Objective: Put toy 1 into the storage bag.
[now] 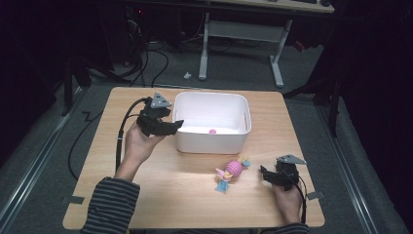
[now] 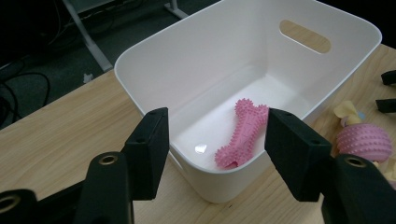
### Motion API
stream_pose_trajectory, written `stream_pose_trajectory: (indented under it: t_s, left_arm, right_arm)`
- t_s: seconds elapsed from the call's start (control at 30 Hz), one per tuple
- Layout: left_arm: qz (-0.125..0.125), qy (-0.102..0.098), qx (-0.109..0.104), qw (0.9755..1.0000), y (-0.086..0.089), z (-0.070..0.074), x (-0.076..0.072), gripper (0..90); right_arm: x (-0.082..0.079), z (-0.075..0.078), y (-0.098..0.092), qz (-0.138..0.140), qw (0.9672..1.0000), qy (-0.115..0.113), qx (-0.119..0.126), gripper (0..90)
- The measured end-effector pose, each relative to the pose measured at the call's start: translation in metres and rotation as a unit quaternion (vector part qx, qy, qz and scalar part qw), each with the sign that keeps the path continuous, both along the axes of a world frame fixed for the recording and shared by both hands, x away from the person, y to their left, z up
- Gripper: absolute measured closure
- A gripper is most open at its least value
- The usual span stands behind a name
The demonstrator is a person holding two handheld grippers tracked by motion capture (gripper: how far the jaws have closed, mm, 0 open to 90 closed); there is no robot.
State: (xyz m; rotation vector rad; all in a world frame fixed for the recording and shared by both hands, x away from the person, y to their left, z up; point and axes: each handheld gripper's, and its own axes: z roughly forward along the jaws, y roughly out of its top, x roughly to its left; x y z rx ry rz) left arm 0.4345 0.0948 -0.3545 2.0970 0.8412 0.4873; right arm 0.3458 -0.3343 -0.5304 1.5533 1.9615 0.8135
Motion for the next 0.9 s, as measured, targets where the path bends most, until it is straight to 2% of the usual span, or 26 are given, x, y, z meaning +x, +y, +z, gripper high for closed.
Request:
stream_pose_trajectory:
  t_s: [0.37,0.53,0.7,0.9]
  left_arm:
    - [0.027,0.003,-0.031,0.9992,0.032,-0.007,-0.013,40.1]
    - [0.036,0.001,-0.037,0.9987,0.042,-0.011,-0.019,40.1]
    - [0.050,0.006,-0.048,0.9976,0.054,-0.021,-0.026,40.1]
    - [0.059,0.011,-0.052,0.9968,0.061,-0.030,-0.033,39.6]
  right_arm:
    - [0.000,0.000,0.000,0.000,1.0000,0.000,0.000,27.0]
    - [0.000,0.000,0.000,0.000,1.0000,0.000,0.000,27.0]
    - [0.000,0.000,0.000,0.000,1.0000,0.000,0.000,27.1]
    - [0.000,0.000,0.000,0.000,1.0000,0.000,0.000,27.1]
